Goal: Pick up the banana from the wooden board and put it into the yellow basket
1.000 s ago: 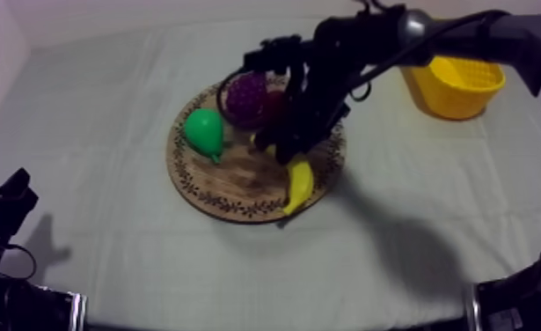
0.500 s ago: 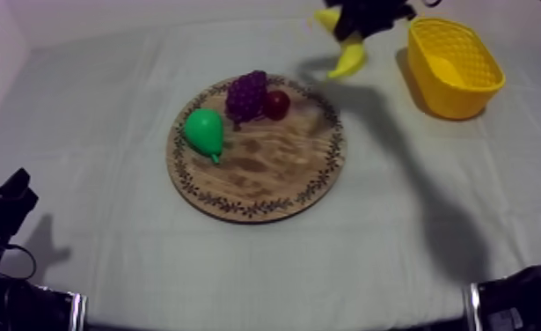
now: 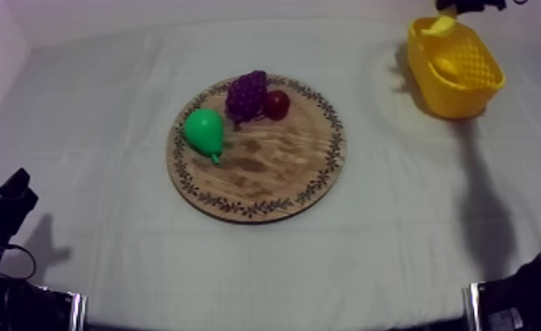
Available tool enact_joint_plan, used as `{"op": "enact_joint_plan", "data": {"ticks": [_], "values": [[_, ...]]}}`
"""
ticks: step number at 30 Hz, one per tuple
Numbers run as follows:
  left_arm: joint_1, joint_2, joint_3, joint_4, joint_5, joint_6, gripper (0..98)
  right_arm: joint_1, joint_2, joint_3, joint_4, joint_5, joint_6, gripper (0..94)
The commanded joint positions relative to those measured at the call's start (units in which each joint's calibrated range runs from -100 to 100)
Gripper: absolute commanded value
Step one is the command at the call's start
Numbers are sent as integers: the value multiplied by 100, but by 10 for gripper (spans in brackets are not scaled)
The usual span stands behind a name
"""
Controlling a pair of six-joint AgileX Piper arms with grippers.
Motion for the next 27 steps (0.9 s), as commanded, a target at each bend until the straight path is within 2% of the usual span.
{"op": "enact_joint_plan", "data": {"ticks": [1, 11, 27], "values": [[-3, -3, 3, -3, 2, -1, 1, 187, 57, 30, 34, -60, 22, 134], [-3, -3, 3, -3, 2, -1, 1, 408, 511, 189, 212, -399, 96, 143], [-3, -3, 3, -3, 2, -2, 1, 410, 873, 584, 286, -937, 191, 138]]}}
